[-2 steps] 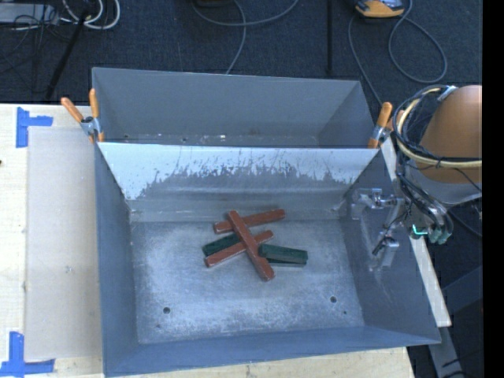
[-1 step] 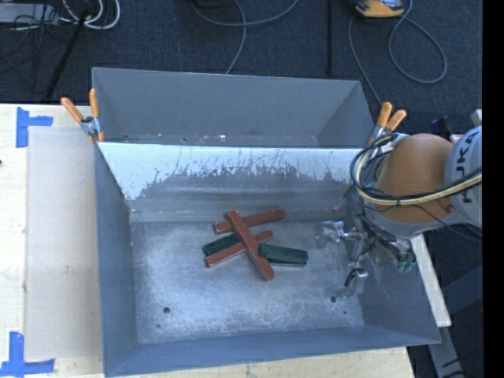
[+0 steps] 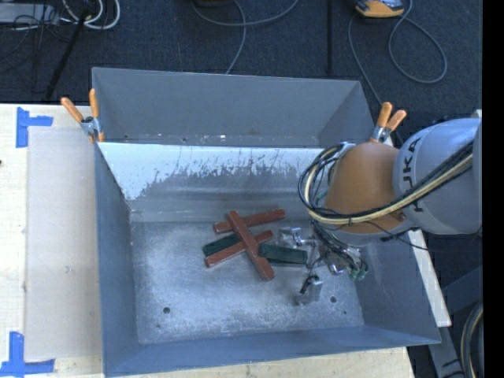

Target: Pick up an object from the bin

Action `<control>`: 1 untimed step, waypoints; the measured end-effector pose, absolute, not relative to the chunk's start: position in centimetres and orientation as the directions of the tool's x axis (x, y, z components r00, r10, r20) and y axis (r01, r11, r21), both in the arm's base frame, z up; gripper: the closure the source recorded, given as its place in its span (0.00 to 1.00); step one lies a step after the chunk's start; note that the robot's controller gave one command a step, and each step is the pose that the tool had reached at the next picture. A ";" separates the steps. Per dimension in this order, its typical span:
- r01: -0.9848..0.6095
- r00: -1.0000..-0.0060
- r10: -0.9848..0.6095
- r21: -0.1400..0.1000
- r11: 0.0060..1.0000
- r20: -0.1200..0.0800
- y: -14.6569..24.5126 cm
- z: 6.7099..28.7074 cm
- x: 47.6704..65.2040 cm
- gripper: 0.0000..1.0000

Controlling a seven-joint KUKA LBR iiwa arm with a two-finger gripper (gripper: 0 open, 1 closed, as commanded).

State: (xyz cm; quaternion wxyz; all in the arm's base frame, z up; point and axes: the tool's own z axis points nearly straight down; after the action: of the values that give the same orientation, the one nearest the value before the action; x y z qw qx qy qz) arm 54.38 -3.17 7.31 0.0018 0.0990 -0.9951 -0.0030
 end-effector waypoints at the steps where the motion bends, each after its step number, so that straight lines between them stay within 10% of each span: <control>1: -0.089 -0.996 -0.089 0.003 0.996 0.003 1.3 6.9 53.2 0.00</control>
Offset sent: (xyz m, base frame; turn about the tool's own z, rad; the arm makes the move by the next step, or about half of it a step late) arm -0.0114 0.0418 -0.0031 0.1121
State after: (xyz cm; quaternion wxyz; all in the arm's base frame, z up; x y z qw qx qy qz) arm 53.19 1.29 6.92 0.0014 0.0444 -0.9990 -0.0014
